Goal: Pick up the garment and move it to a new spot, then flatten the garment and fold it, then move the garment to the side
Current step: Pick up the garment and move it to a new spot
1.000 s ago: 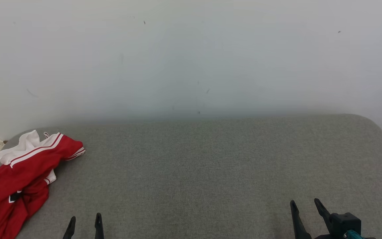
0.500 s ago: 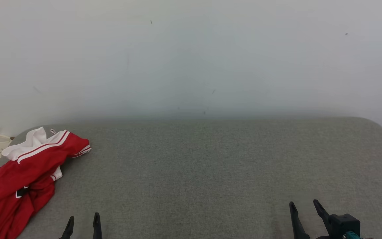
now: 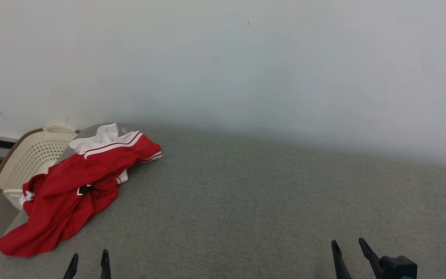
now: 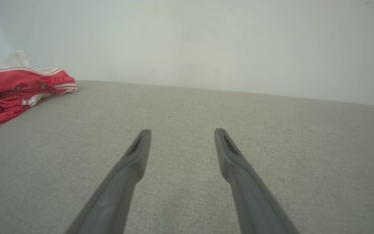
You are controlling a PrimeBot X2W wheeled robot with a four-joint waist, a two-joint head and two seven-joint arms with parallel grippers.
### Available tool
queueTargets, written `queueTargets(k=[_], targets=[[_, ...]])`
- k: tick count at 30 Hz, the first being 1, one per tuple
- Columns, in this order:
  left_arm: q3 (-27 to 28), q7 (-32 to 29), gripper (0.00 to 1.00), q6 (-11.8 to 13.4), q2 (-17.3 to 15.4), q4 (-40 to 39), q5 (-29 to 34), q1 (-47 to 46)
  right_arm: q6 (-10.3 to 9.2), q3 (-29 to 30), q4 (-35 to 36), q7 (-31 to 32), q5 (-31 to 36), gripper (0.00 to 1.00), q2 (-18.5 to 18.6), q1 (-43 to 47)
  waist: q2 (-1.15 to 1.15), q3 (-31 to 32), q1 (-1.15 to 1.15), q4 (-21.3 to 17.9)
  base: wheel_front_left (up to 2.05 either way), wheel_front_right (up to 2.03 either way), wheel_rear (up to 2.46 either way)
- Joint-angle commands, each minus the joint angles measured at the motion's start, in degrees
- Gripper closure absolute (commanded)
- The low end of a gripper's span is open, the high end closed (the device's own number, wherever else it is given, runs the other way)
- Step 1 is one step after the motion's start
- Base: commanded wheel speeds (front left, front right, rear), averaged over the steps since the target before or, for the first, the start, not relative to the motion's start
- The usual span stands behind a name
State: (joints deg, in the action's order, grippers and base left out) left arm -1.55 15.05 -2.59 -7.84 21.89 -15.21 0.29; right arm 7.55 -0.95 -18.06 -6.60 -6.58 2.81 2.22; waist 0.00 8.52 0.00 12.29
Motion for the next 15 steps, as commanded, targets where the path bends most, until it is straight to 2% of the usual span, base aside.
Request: queueTargets(k=[1,6,15], targets=[[0.2,0.2,0.00,-0.3,-0.7,-0.1,0.5,-0.1,-0.12,-0.3,-0.4,-0.7,-0.7,0.00,-0.1,-0.7,0.00,-0.2,0.00,8.2,0.00,0.00,0.00],[1.7,0.2,0.00,0.0,-1.4,-1.5,-0.3,0.2,-0.12,-2.1,-1.3,-1.5,-1.6,0.00,-0.1,-2.9,0.00,-1.8,0.00,12.6,0.00,0.00,0.00],[5.1,0.2,0.00,1.1,-0.8,-5.8,-1.0,2.1,-0.12,-5.9,-3.8,-2.0,-1.9,0.00,-0.1,-8.3,0.00,-5.4,0.00,15.6,0.00,0.00,0.00]])
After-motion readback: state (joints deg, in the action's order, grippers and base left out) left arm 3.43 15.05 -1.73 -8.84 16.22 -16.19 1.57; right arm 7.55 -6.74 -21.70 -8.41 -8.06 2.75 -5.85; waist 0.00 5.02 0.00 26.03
